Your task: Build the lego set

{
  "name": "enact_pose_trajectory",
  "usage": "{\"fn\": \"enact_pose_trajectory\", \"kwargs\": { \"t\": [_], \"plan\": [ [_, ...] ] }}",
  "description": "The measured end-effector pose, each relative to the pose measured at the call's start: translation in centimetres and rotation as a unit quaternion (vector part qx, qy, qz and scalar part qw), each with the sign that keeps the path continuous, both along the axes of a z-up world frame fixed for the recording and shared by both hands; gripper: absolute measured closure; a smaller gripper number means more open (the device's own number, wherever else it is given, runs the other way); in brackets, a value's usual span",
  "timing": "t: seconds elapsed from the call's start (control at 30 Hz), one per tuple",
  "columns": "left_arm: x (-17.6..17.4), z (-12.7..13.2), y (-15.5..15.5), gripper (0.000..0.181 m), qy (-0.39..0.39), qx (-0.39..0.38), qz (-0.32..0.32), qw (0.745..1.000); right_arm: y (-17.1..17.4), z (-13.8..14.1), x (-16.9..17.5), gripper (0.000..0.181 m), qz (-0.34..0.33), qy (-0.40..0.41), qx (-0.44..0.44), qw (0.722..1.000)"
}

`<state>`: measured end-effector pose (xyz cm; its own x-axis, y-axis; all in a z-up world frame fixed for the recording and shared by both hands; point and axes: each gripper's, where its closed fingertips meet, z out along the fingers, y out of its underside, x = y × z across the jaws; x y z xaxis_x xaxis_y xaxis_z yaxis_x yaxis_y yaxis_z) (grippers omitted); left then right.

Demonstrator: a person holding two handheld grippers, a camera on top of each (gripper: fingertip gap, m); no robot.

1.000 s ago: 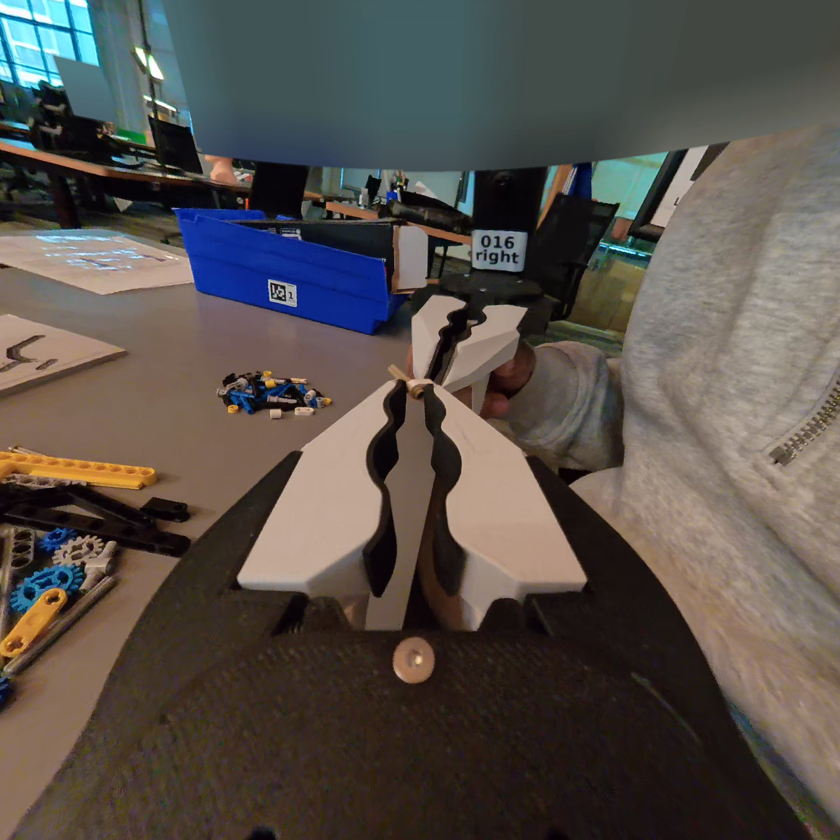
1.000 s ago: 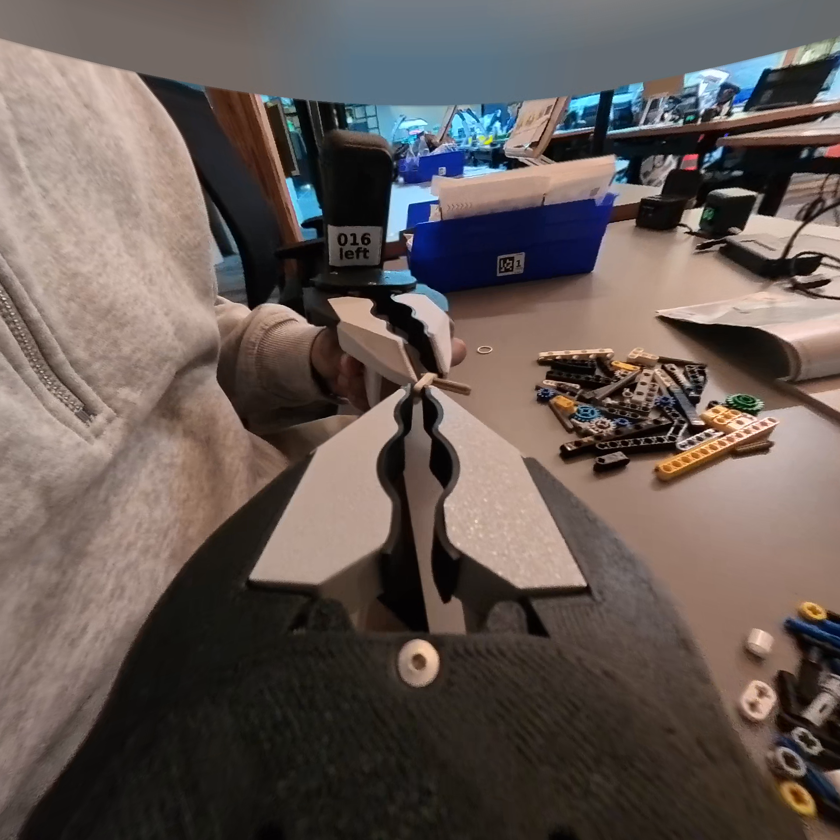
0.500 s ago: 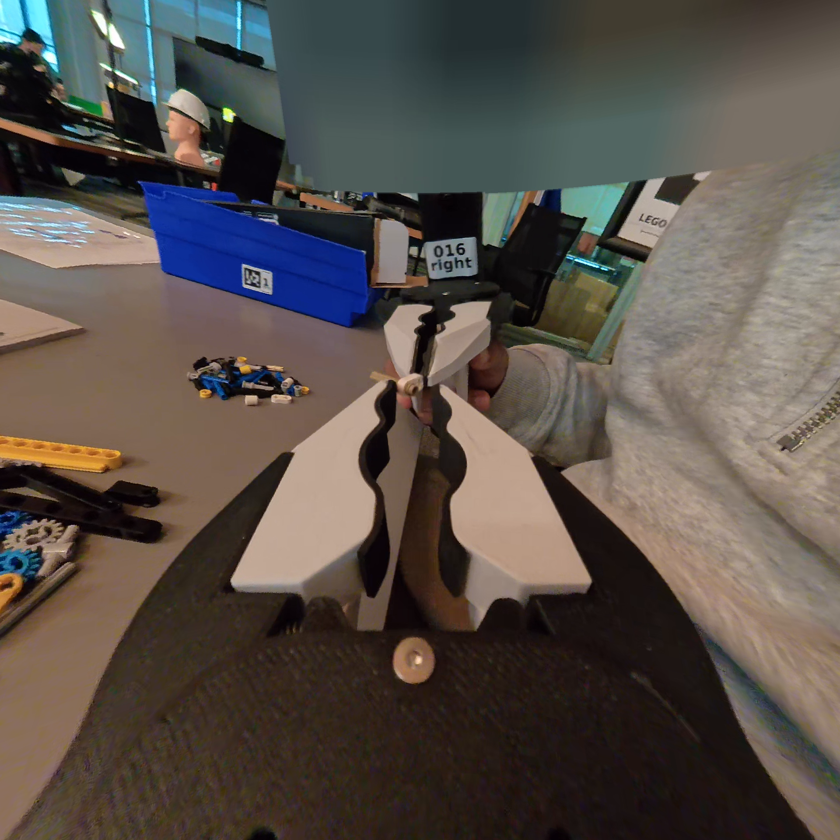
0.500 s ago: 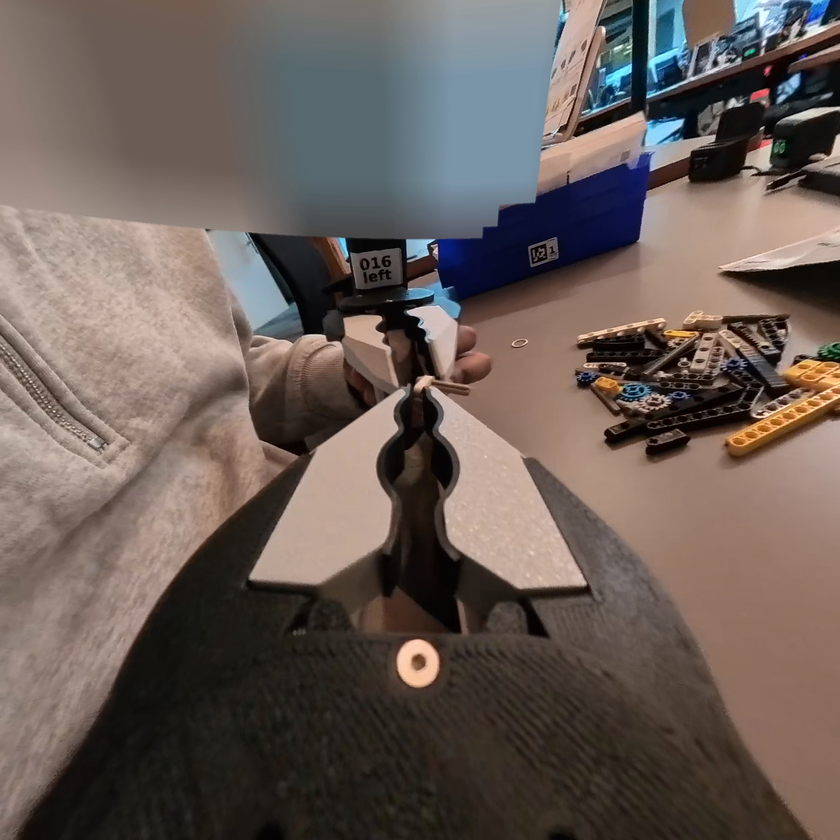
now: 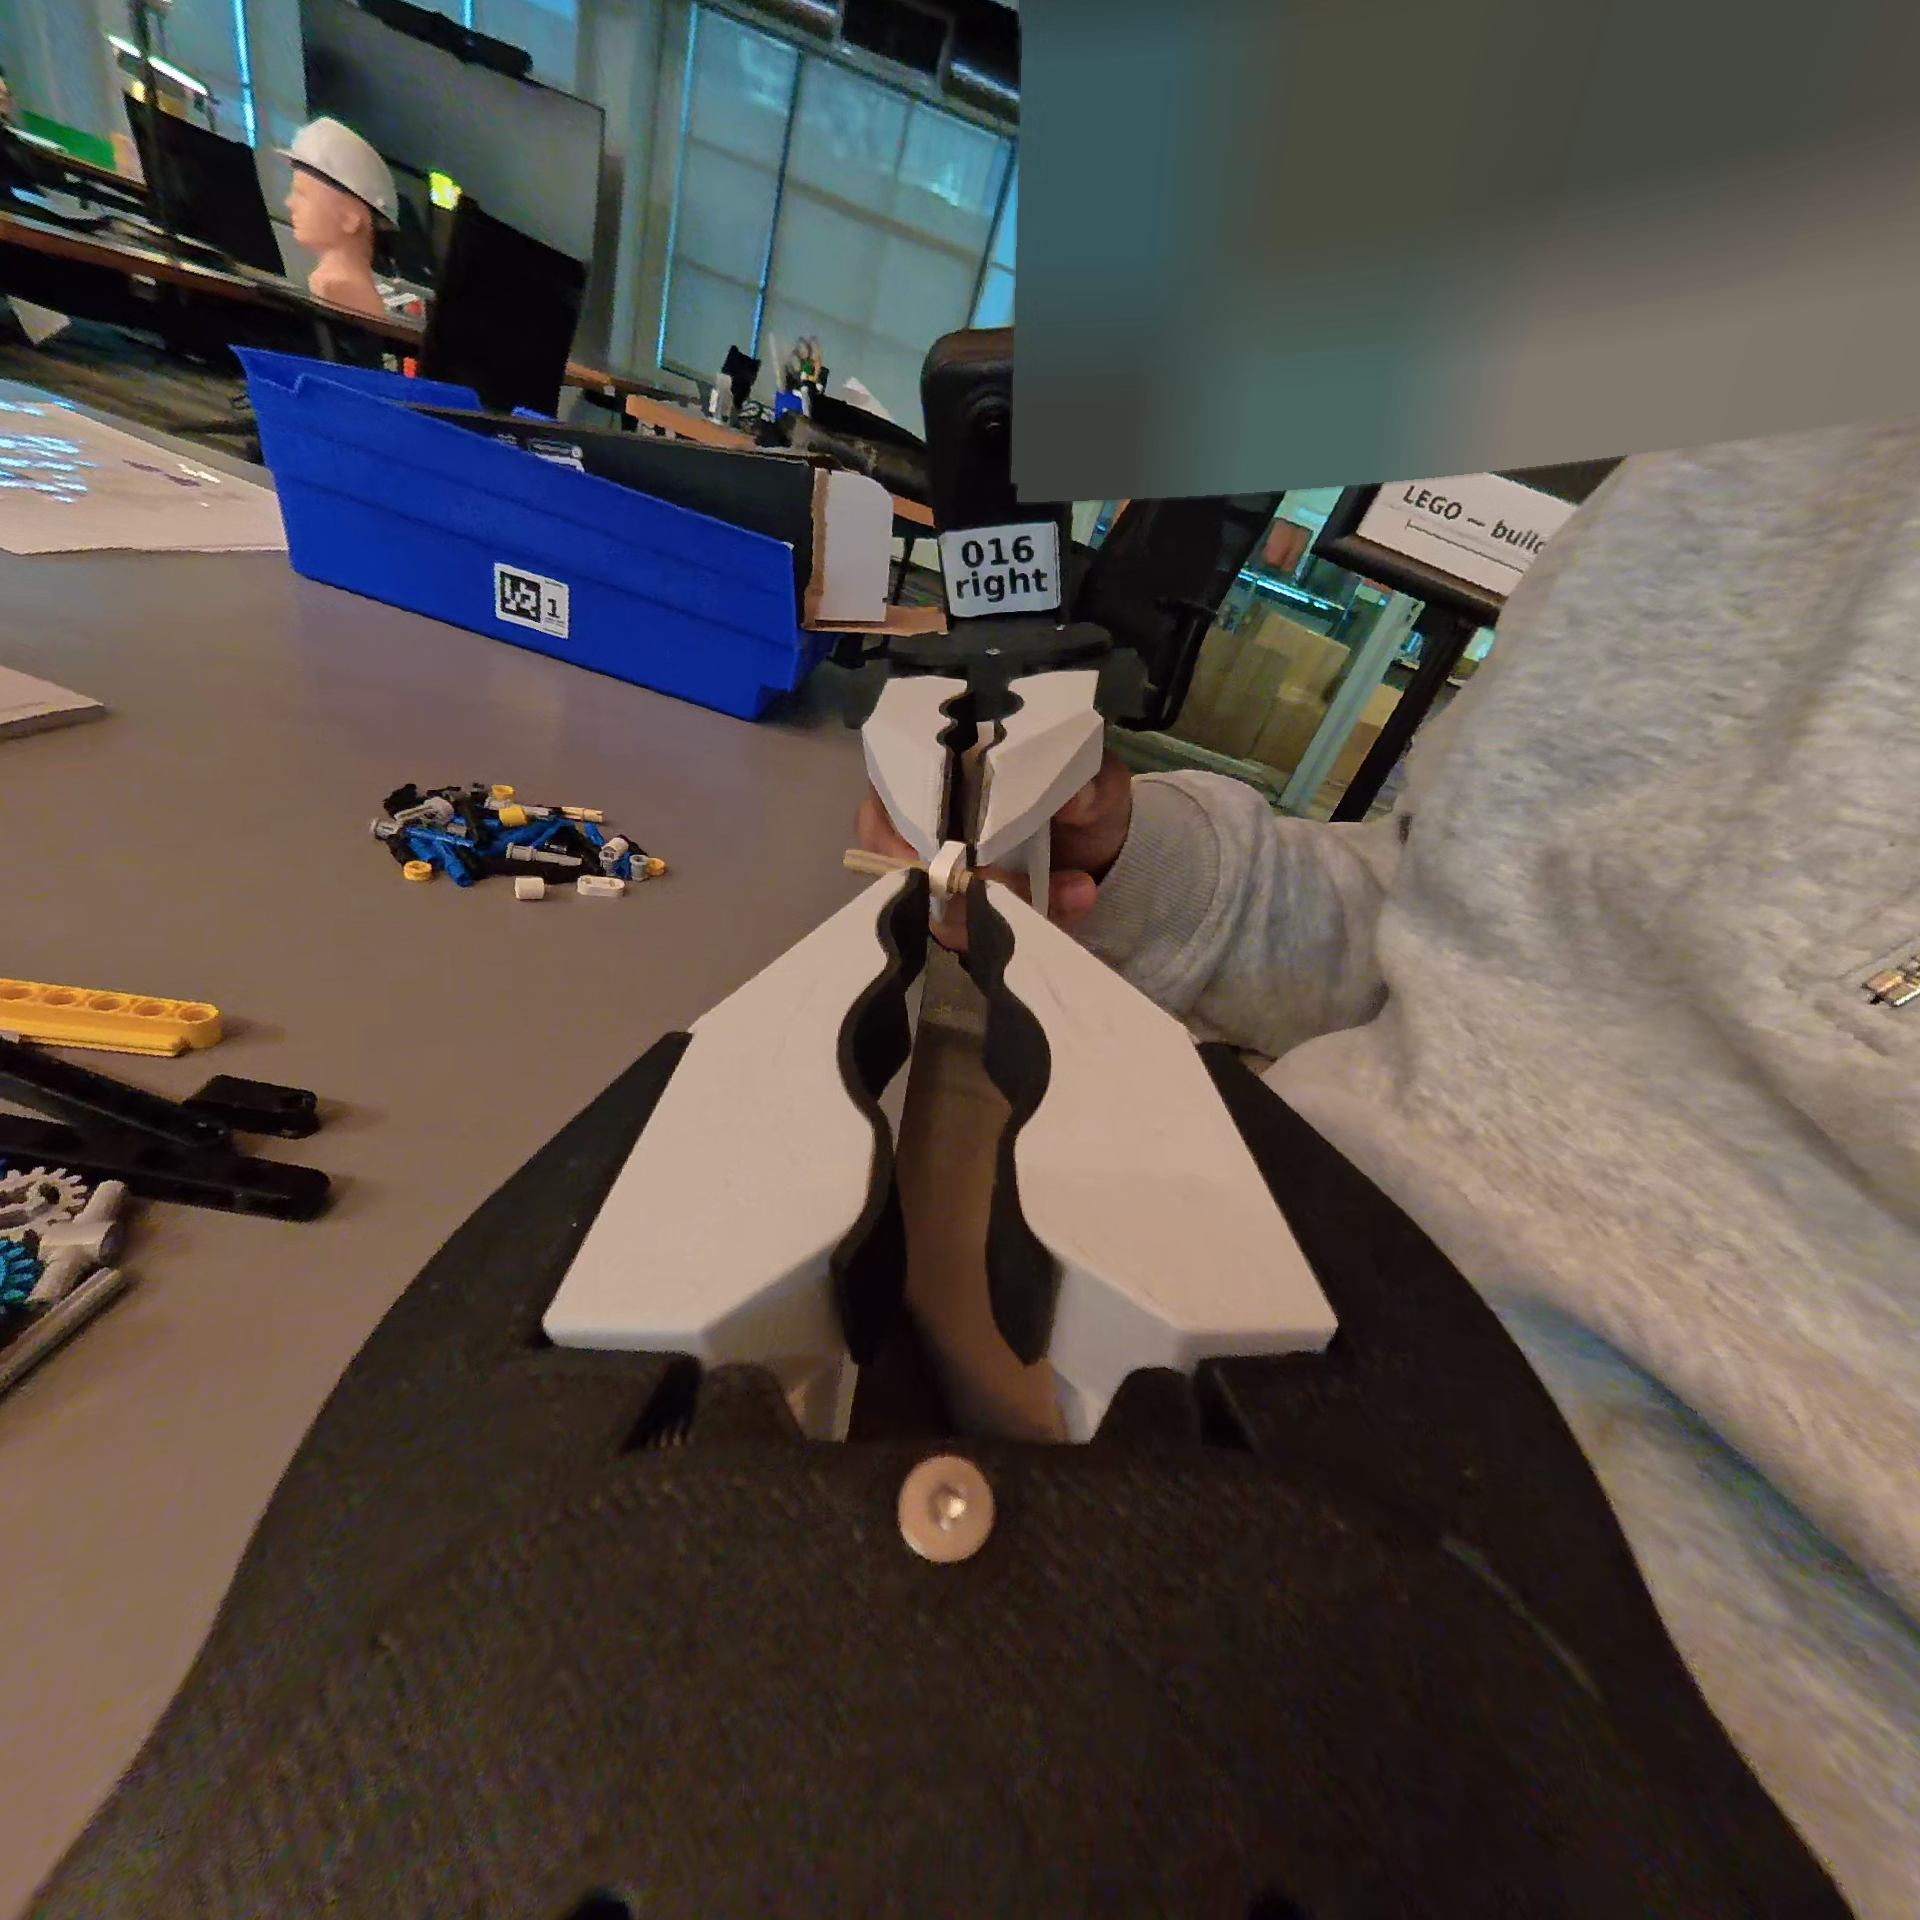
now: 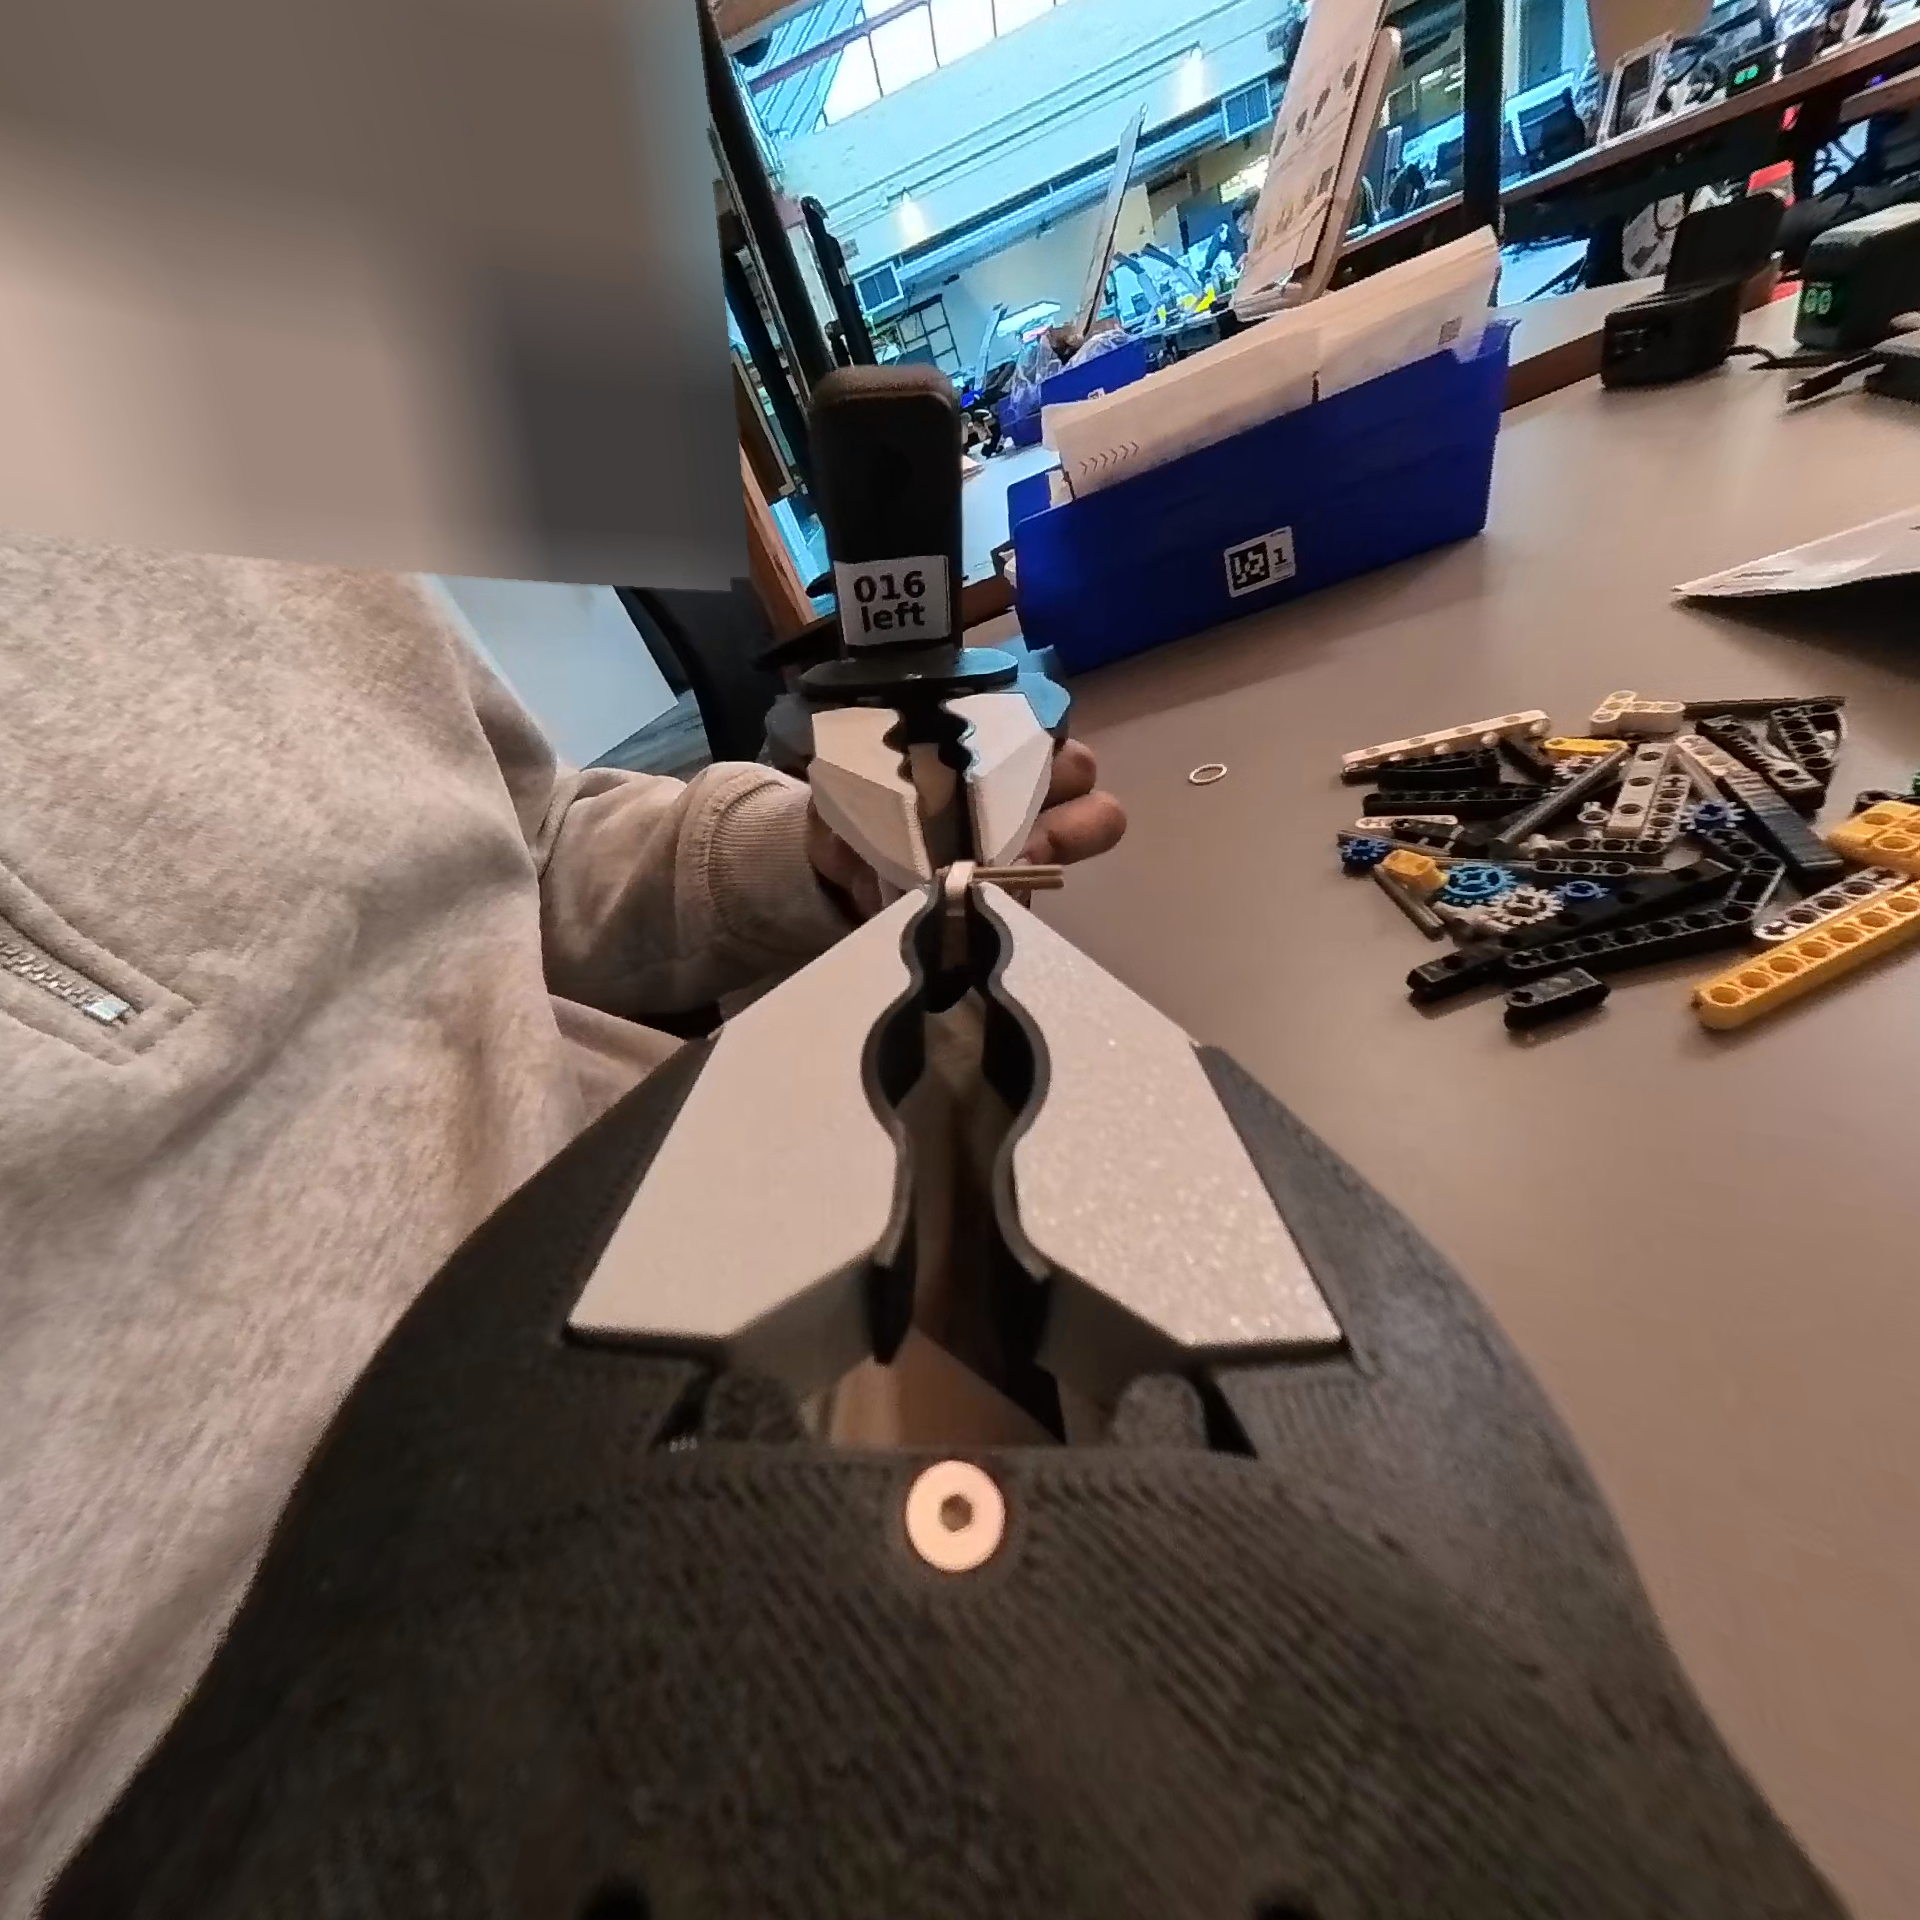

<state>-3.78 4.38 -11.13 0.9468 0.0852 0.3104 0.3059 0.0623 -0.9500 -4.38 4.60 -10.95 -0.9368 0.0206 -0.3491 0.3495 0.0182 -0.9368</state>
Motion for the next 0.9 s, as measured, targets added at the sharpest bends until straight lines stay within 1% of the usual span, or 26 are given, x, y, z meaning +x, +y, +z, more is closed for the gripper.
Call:
{"fn": "enact_pose_trajectory", "kwargs": {
  "t": [0.37,0.4,0.47,0.5,0.53,0.6,0.67,0.77,0.8,0.9],
  "plan": [
    [-0.8,0.0,0.2,0.176,-0.013,0.006,0.017,1.0,0.2,0.3,-0.3,0.18,-0.009,0.003,-0.007,1.0],
    [-1.1,0.1,0.2,0.181,-0.014,0.008,0.027,1.0,0.1,0.3,0.0,0.181,-0.002,0.004,-0.007,1.0],
    [-0.9,0.3,0.3,0.181,-0.021,0.02,0.015,0.999,-0.5,-0.6,0.7,0.181,0.016,0.008,0.018,1.0],
    [-0.4,0.5,0.5,0.181,-0.026,0.026,-0.002,0.999,-1.0,-1.4,0.6,0.181,0.006,0.021,0.044,0.999],
    [-0.3,0.4,0.7,0.181,-0.024,0.022,-0.003,0.999,-1.3,-2.1,0.7,0.181,0.002,0.037,0.063,0.997],
    [-0.5,0.2,0.9,0.181,-0.002,0.006,0.021,1.0,-1.6,-2.4,1.1,0.181,0.006,0.047,0.074,0.996],
    [-0.8,0.4,0.7,0.181,0.0,0.009,0.031,0.999,-1.4,-2.4,0.6,0.181,-0.002,0.041,0.075,0.996],
    [-3.3,-0.5,-0.3,0.181,-0.005,-0.009,0.101,0.995,-0.7,-3.2,-1.7,0.181,-0.06,0.032,0.096,0.993],
    [-3.8,-0.6,-0.7,0.181,-0.011,-0.01,0.111,0.994,-0.5,-3.5,-2.1,0.181,-0.07,0.027,0.1,0.992],
    [-4.5,0.1,-1.7,0.181,-0.038,0.026,0.119,0.992,0.0,-3.4,-3.0,0.181,-0.092,0.022,0.098,0.991]
  ]
}}
